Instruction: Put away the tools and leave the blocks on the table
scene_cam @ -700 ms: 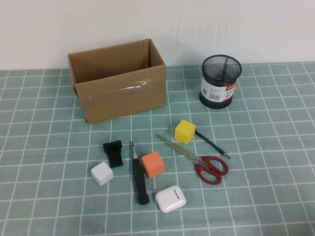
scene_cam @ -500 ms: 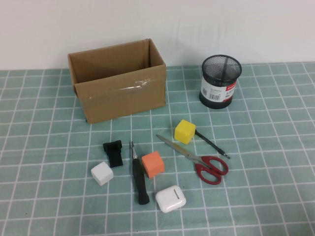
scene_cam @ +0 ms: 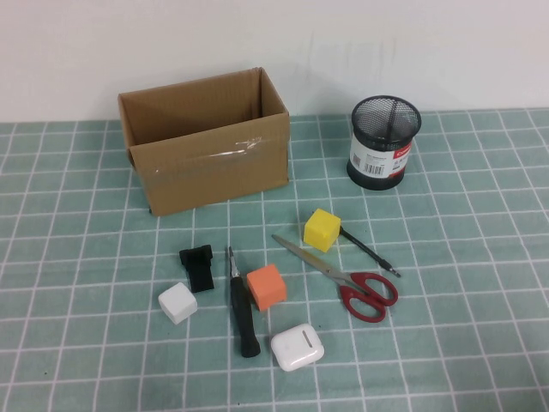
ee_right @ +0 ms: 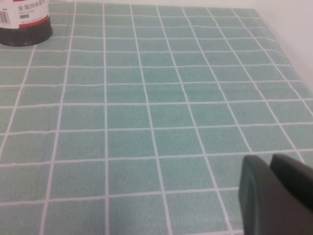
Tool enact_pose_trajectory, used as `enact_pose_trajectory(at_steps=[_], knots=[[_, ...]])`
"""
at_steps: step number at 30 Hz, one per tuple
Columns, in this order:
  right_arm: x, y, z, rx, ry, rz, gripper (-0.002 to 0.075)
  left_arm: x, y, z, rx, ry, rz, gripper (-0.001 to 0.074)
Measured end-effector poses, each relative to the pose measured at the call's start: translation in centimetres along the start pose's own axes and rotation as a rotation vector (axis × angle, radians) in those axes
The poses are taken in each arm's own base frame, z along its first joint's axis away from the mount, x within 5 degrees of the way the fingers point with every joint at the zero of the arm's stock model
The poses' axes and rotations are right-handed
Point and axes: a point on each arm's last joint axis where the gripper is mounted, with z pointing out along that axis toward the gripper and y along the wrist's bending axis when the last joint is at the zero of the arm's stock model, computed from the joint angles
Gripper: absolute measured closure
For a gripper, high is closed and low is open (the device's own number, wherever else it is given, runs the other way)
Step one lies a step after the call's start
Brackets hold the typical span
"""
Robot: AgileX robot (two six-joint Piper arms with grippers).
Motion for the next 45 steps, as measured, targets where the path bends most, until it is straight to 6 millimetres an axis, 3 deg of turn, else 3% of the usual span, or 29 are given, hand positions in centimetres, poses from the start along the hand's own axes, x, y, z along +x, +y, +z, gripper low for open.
enact_pose_trajectory(at_steps=[22, 25, 31, 35, 39, 45], knots=[[0.0, 0.0, 0.0, 0.000, 0.000, 0.000, 0.0733, 0.0, 0.0, 0.0, 0.000, -0.002, -0.003, 0.0739], [0.0, 0.0, 0.0, 0.000, 0.000, 0.000, 0.0733, -0.3, -0.2, 0.0, 0.018, -0.037, -0.089, 0.0739], [0.0, 0.0, 0.0, 0.000, 0.000, 0.000, 0.0733, -2.2, -0.5, -0.3, 0.103, -0.228, -0.420, 0.0739], [0.0, 0.0, 0.0, 0.000, 0.000, 0.000, 0.0732, -2.7, -0.5, -0.4, 0.128, -0.281, -0.509, 0.0739], [0.0, 0.0, 0.0, 0.000, 0.000, 0.000, 0.0732, -3.2, -0.7, -0.7, 0.128, -0.166, -0.639, 0.0739], [0.0, 0.0, 0.0, 0.000, 0.000, 0.000, 0.0732, -8.7, -1.4, -1.6, 0.048, 0.265, -0.471, 0.0739]])
